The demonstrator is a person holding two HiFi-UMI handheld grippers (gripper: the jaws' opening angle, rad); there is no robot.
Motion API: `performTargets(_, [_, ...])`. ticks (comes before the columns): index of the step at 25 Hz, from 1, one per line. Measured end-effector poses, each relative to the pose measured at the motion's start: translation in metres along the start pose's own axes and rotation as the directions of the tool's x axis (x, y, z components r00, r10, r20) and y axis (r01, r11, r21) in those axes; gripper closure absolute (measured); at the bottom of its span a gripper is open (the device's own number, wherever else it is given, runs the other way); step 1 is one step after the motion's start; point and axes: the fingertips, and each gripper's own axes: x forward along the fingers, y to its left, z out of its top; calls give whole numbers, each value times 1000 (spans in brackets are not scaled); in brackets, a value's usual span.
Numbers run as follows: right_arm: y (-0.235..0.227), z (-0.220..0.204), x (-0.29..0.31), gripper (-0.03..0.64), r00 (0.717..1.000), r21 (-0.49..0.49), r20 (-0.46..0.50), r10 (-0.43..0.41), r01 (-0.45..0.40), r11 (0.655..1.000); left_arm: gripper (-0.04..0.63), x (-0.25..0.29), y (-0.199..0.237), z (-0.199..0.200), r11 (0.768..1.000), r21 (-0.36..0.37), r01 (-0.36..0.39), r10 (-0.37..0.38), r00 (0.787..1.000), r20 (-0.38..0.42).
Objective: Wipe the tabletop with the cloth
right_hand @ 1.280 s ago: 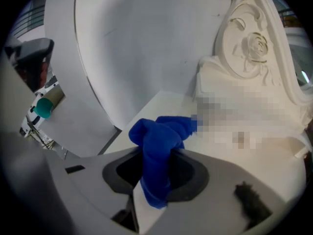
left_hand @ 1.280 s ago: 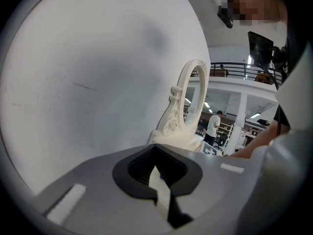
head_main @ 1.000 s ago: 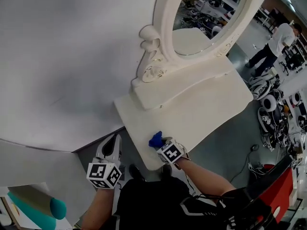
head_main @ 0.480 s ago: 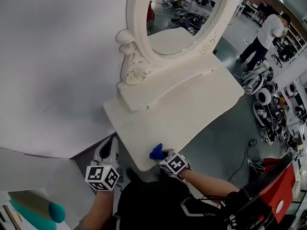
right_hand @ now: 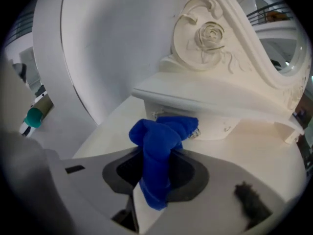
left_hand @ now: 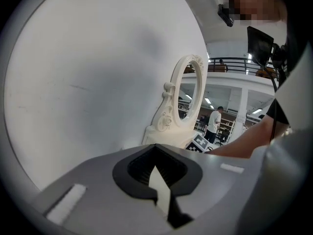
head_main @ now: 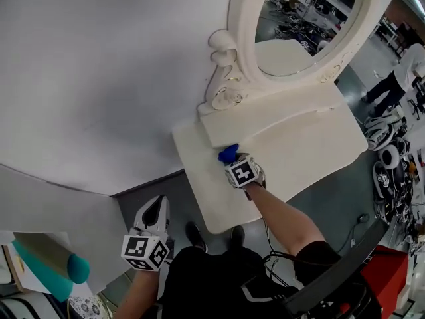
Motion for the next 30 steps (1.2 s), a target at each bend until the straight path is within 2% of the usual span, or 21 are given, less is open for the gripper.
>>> performTargets(3, [8,-5,0,489,1000,25,-12,27,-27,999,588,-2,2,0,1000,-7,-14,14,1000,0])
performTargets(7, [31,-35,-26,489,995,-99,-74,73,-80,992,588,4,-7,6,1000,-11,7,-7,1000,12])
performTargets(11, [49,-82,-66,489,990,-128,-108,93,-106,986,588,18,-27,16,998,-11,67,-67,997,32])
performTargets(16, [58,-131,-94,489,991,-38,-105,82,-86,996,588,41,-31,14,993,-4,122,-121,992,17])
performTargets(23, [73,-174,-127,489,985,6,-163,53,-53,999,588,61,-39,25,974,17,224,-224,975,7])
performTargets(28, [70,-184,-127,489,981,218,-171,90,-51,975,588,78,-33,17,956,18,292,-292,956,-8])
performTargets(30, [60,-174,-119,489,981,228,-168,101,-61,972,588,86,-30,14,953,25,301,-301,954,-12])
